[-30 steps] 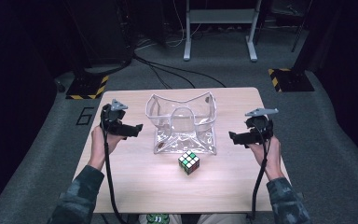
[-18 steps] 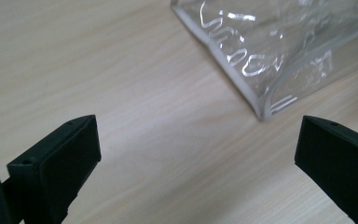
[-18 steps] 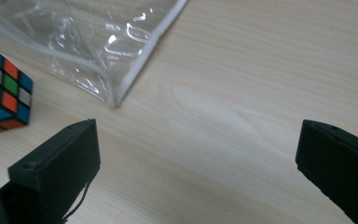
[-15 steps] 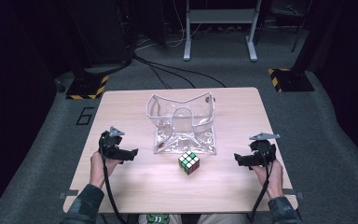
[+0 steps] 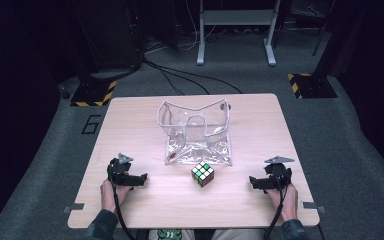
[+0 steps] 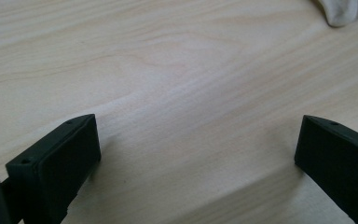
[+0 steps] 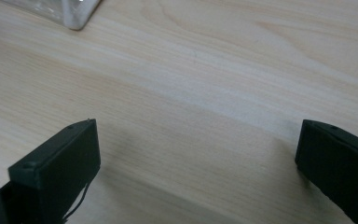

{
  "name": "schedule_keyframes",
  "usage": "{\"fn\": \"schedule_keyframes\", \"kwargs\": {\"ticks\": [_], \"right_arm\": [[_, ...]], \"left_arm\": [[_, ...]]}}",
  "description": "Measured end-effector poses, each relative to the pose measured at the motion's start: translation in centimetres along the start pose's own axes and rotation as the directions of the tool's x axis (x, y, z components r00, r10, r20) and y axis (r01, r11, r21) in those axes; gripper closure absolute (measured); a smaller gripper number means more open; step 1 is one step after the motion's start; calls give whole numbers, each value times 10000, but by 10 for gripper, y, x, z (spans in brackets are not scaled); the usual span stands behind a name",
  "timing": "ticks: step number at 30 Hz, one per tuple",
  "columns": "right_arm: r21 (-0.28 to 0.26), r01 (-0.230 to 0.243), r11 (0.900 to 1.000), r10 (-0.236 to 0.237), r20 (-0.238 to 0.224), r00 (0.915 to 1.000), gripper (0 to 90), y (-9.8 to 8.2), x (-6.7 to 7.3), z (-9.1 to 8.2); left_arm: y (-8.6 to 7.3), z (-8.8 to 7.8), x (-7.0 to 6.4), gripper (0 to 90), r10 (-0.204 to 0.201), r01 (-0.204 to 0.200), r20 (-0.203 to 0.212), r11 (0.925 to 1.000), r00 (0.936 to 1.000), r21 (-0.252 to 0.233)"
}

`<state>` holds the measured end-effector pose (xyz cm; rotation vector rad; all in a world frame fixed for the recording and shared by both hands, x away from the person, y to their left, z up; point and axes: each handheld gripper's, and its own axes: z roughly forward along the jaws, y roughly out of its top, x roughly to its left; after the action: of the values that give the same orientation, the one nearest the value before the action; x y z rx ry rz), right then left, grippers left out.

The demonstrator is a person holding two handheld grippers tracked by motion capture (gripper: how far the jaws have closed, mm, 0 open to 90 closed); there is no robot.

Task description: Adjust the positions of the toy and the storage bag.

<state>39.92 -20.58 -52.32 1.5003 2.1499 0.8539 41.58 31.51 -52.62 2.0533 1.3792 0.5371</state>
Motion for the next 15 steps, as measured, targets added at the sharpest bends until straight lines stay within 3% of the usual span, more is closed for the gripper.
{"fn": "schedule_keyframes", "kwargs": {"ticks": [1, 3, 15], "right_arm": [[56, 116, 9999, -118, 255, 9996, 0, -1, 3, 0], [-153, 101, 9998, -98, 231, 9997, 0, -3, 4, 1], [-437, 33, 9990, -16, 391, 9992, 0, -6, 3, 2]], "left_arm": [[-1, 1, 0, 0, 6, -6, 20, 9999, 10000, -131], [-5, 2, 2, 0, -77, 79, 54, 9984, 10000, -564], [-6, 2, 2, 0, -141, 140, -3, 9982, 9999, -576]]}}
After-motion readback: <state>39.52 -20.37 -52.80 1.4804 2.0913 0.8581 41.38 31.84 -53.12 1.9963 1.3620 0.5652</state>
